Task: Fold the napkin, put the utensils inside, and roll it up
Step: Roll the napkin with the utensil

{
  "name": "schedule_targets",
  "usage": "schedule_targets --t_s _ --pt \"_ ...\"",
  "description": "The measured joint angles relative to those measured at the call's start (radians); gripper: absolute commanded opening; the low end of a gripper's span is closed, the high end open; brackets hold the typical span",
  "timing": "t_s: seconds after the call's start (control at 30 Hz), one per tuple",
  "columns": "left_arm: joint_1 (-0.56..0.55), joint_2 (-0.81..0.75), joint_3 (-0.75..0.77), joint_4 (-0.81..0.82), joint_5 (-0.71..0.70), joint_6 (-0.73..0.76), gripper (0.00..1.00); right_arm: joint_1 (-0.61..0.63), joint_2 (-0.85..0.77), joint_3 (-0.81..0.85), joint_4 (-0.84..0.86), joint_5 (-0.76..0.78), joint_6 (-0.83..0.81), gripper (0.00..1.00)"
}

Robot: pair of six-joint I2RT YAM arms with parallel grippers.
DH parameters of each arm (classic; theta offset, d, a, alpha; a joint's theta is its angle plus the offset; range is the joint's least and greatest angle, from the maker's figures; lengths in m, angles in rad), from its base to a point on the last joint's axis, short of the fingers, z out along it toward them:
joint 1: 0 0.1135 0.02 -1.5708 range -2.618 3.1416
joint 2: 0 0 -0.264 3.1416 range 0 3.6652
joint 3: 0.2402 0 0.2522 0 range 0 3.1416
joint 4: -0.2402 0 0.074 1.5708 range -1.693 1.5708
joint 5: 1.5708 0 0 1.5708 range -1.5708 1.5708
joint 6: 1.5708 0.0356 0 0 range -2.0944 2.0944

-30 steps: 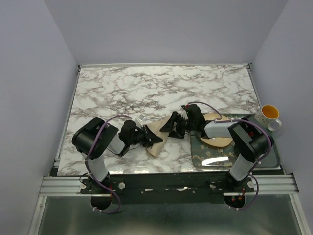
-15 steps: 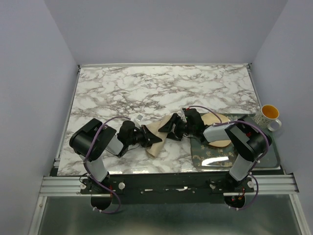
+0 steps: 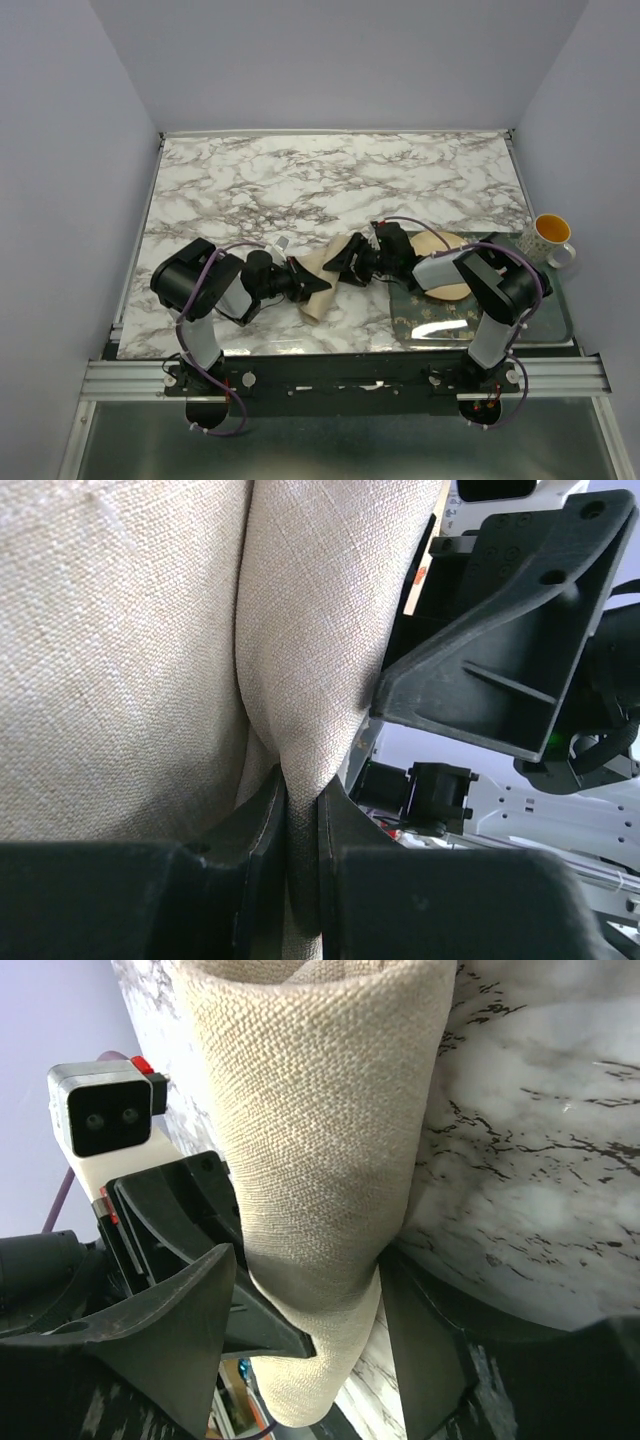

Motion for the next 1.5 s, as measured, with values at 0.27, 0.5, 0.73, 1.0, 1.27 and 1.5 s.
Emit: schedule_targets --t_s 0.27,0.5,0.73,1.0,1.27,1.5 --pt "0.001 0.005 0.005 0.010 0.013 -0.005 0.00 0.002 0.016 0.013 -0.020 0.002 -0.021 0.43" --pt "0.005 0.077 0.010 0.081 0.034 -0.029 0.00 0.008 0.035 0.047 -0.059 0.001 -0.048 0.31" --pt "0.006 0.092 0.012 0.092 0.036 -0.034 0.02 0.013 0.035 0.068 -0.095 0.005 -0.059 0.00" --pt "0.006 0.007 0.037 -0.082 0.035 0.061 0.48 0.014 0.032 0.066 -0.097 0.009 -0.064 0.01" --pt "-0.001 -0.297 0.175 -0.629 -0.057 0.358 0.71 0.020 0.014 0.053 -0.098 0.034 -0.095 0.01" --pt "-0.077 -0.491 0.323 -1.086 -0.367 0.608 0.51 0.020 0.006 0.072 -0.164 0.056 -0.094 0.00"
